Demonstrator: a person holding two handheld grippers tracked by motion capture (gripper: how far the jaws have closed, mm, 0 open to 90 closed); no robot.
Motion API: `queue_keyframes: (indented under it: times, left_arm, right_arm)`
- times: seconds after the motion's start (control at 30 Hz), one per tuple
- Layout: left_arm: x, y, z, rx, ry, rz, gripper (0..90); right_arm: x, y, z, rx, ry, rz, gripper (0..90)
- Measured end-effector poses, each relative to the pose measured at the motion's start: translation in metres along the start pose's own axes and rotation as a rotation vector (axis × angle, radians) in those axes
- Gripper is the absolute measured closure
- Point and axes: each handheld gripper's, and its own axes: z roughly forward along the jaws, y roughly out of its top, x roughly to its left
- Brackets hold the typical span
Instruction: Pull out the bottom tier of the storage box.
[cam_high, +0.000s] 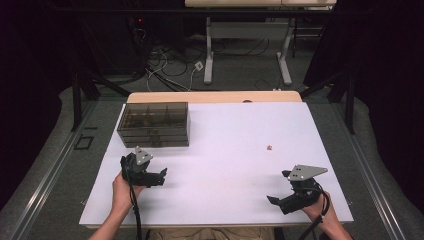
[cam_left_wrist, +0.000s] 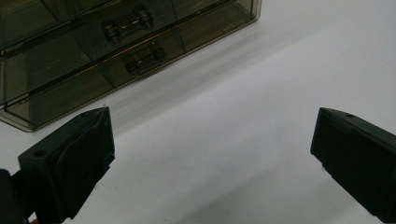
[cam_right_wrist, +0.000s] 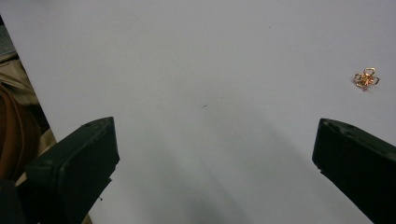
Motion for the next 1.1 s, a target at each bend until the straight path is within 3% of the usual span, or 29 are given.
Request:
queue_keyframes:
  times: [0.37, 0.63, 1.1]
  left_arm:
    - [0.008, 0.005, 0.008, 0.01, 0.032, -0.032, 0.0]
    - [0.015, 0.009, 0.018, 0.016, 0.065, -0.094, 0.0]
    - [0.023, 0.015, 0.035, 0.023, 0.128, -0.15, 0.0]
  right_arm:
    - [-0.001, 0.0, 0.0, 0.009, -0.001, -0.004, 0.0]
    - [-0.001, 0.0, 0.001, 0.009, -0.004, -0.002, 0.0]
    - [0.0, 0.001, 0.001, 0.013, -0.002, 0.0, 0.0]
